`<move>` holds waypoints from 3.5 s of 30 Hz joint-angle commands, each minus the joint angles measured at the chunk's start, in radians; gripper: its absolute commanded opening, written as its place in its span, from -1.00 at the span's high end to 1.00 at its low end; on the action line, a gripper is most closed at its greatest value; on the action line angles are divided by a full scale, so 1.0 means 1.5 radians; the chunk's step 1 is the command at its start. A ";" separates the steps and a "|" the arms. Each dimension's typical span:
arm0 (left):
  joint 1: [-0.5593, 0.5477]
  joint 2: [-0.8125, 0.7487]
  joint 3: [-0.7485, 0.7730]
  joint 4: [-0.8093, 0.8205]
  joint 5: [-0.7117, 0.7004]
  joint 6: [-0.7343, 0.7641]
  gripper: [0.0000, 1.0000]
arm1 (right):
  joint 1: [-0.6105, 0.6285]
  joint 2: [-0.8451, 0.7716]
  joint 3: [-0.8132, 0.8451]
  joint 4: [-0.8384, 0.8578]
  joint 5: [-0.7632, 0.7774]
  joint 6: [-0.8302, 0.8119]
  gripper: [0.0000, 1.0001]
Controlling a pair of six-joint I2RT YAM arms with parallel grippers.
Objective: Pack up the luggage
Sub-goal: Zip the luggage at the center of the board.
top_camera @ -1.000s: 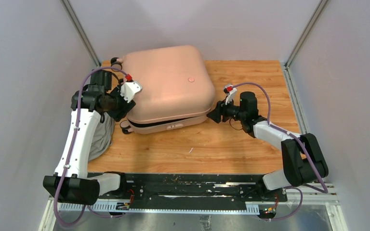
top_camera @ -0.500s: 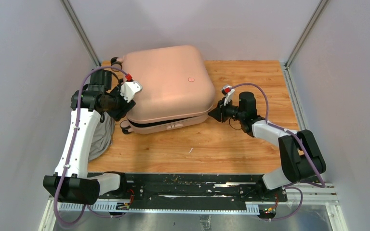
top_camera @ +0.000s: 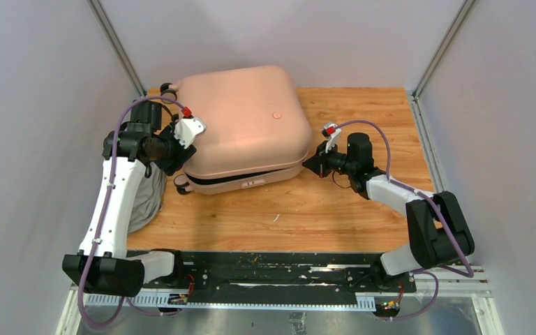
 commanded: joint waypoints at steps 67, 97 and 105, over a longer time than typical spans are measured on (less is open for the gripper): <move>-0.134 -0.004 -0.117 0.078 0.191 -0.066 1.00 | 0.090 -0.146 -0.123 0.046 0.158 0.201 0.04; -0.212 -0.013 -0.087 0.080 0.162 -0.104 1.00 | 0.105 -0.016 -0.007 0.057 0.224 0.124 0.13; -0.236 -0.006 -0.083 0.082 0.152 -0.107 1.00 | 0.124 0.000 0.009 0.066 0.221 0.117 0.86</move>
